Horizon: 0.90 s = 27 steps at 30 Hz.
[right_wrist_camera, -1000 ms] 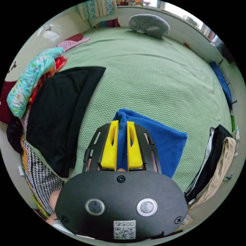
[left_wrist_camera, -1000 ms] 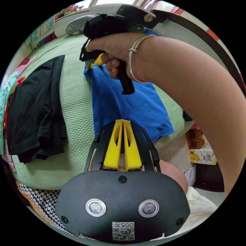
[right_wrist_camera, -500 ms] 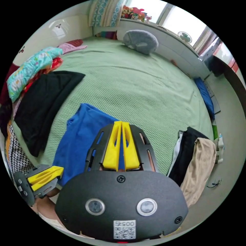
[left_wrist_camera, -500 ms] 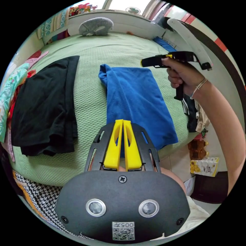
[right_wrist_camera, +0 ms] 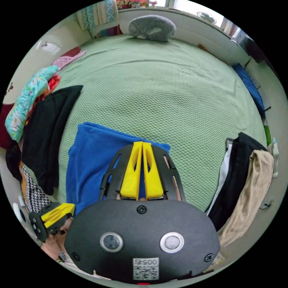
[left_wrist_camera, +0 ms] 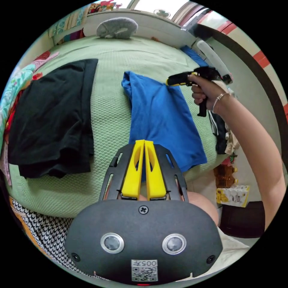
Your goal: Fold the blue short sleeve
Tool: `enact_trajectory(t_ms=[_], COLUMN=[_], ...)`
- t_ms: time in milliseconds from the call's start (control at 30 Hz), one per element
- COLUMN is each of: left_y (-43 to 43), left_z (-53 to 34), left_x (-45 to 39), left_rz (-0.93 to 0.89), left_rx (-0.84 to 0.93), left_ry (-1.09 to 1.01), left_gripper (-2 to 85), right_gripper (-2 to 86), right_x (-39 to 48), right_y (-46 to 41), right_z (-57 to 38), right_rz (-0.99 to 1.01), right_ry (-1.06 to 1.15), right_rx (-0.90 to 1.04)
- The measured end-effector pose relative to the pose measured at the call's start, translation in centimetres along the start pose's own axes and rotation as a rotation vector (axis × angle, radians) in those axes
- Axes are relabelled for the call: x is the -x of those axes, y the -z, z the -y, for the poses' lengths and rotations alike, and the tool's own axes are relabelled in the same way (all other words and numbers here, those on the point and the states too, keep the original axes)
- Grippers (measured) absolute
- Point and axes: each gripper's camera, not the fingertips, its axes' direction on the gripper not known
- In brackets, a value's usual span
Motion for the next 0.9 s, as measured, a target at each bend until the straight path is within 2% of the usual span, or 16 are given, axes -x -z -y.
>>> enact_trajectory(t_ms=[133,233,333,467,700,900], left_y=[2.0,1.4,1.0,1.8,1.4,2.7], left_z=[-2.1,-3.3,-4.3,-5.1,-5.7,-5.6], left_x=[1.0,1.8,2.3,2.6,2.8,3.9], left_rz=[0.073,0.000,-0.030,0.055,0.062,0.064], left_rx=[-0.087,-0.052,-0.039,-0.073,-0.013,0.023], left_ry=[-0.004,0.005,0.023,0.017,-0.003,0.016], left_gripper=[1.0,6.5,11.5,14.5,15.3,13.6], right_gripper=[0.7,5.3,8.6,10.9,14.2,14.4], right_x=[-2.5,-4.3,-6.1,-7.5,-7.7,-7.3], right_y=[3.6,5.4,5.8,5.2,2.6,1.7], right_z=[-3.7,-6.1,-7.7,-8.8,-8.0,-7.5], right_rz=[-0.007,-0.040,0.013,0.050,0.073,0.081], right_ry=[0.017,0.030,0.003,-0.034,-0.016,-0.024], right_rx=[-0.128,-0.205,-0.204,-0.201,-0.129,-0.175])
